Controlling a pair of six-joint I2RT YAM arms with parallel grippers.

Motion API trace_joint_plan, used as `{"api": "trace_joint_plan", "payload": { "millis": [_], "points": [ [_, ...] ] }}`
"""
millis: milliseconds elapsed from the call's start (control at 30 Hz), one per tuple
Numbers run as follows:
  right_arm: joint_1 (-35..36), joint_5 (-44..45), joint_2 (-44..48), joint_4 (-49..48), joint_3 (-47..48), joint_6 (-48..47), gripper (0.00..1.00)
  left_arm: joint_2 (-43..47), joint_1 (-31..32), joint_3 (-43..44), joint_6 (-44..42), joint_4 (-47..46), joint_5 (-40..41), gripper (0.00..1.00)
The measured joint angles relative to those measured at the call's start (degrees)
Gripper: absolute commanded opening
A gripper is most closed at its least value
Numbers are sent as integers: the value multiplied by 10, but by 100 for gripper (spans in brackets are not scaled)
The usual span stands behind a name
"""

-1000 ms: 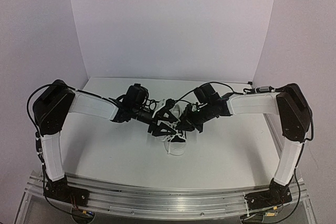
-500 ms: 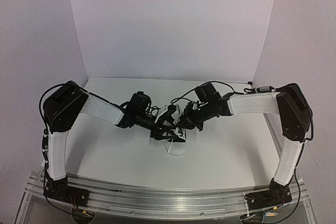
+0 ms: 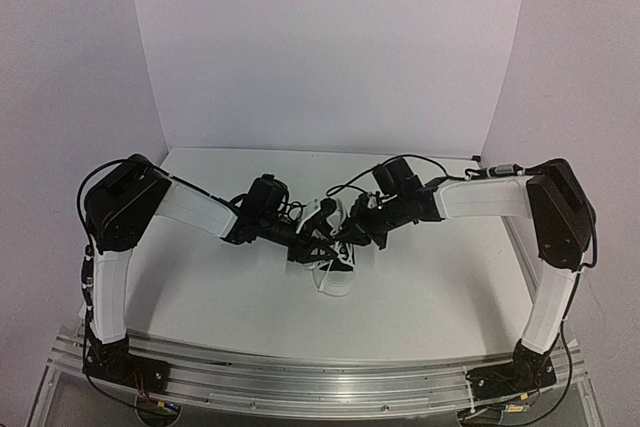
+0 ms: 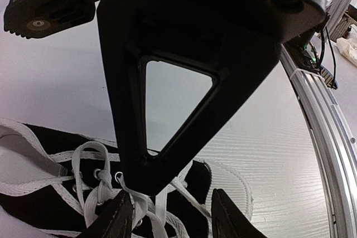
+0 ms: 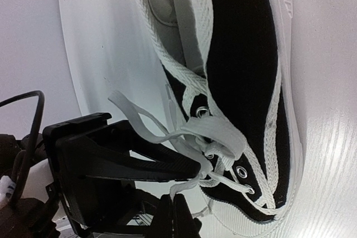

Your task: Tie the shoes

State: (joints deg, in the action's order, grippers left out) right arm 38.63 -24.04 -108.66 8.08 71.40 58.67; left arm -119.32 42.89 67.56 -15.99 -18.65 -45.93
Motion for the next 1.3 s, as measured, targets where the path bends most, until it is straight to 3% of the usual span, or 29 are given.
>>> {"api": "trace_joint_plan", "payload": {
  "millis": [167,233,333,467,533,700,767,867,1000,1067,1200,1300],
  "points": [
    [0,-3,0,-7,0,3,0,-15,0,9,-2,-4,-1,27],
    [-1,-6,0,-8,0,4,0,-19,-1,13,-2,-5,-2,15],
    [-1,-10,0,-8,0,6,0,-20,-2,17,-1,-5,-4,5],
    [-3,-13,0,-10,0,8,0,-20,-3,22,1,-4,-5,0],
    [-5,-15,0,-11,0,8,8,-20,-4,25,3,-3,-5,0],
    [-13,-17,0,-11,1,4,48,-20,-8,35,12,14,-8,0],
    [-18,-16,0,-10,3,-3,51,-20,-10,44,14,32,-8,0],
    [-28,-8,8,-3,4,-19,48,-20,-13,62,17,59,-5,0],
    [-44,19,34,17,4,-40,23,-20,-18,80,26,92,-4,0],
    [-50,35,42,30,9,-54,18,-20,-20,87,29,112,-4,0],
    [-45,62,21,58,43,-96,17,-24,-21,102,35,146,-4,0],
    [-35,71,-3,68,62,-123,21,-28,-21,107,42,163,-4,0]
  ]
}}
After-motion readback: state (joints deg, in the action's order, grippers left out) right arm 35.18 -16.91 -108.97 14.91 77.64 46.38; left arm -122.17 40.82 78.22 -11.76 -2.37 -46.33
